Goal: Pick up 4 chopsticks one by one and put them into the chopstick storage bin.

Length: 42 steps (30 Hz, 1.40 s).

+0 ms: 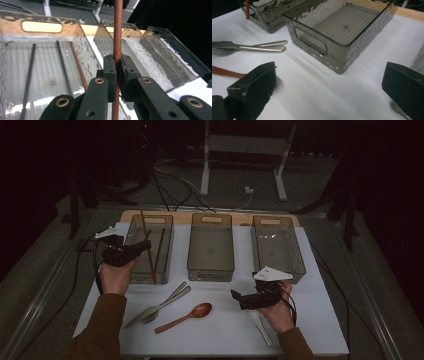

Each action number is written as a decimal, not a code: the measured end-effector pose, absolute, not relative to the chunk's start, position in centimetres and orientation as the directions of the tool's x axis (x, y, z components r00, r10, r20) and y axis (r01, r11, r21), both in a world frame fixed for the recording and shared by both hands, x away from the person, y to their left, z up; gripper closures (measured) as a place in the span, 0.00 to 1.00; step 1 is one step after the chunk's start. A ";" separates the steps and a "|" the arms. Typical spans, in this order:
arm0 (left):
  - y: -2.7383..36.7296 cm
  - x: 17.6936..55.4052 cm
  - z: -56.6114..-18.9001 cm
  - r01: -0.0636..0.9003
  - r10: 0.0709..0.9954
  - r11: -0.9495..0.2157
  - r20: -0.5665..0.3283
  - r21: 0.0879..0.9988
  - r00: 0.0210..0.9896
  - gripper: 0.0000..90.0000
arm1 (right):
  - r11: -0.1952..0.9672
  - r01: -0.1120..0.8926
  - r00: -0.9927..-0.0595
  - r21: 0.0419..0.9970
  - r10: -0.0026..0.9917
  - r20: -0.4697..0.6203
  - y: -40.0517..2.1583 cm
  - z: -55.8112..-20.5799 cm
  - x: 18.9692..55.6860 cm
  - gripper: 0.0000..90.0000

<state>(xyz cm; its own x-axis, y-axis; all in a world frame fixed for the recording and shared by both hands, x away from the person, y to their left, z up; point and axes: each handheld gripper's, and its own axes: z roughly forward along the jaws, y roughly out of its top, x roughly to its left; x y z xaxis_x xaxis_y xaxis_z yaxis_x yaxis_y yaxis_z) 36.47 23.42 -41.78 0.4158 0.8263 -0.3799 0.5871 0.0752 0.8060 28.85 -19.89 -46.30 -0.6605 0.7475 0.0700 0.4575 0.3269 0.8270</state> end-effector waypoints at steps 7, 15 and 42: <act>23.4 38.6 -42.4 0.584 0.845 0.091 -0.373 0.807 0.383 0.95 | 0.321 0.456 -0.660 0.830 0.747 0.074 -20.1 -46.4 28.8 0.00; 23.3 41.0 -43.5 0.587 0.867 0.122 -0.374 0.800 0.330 0.95 | 0.318 0.460 -0.660 0.829 0.747 0.080 -20.2 -46.5 28.8 0.00; 23.7 39.5 -42.8 0.500 0.898 0.067 -0.271 0.864 0.348 0.01 | 0.259 0.467 -0.615 0.845 0.782 0.100 -23.1 -46.5 28.5 0.00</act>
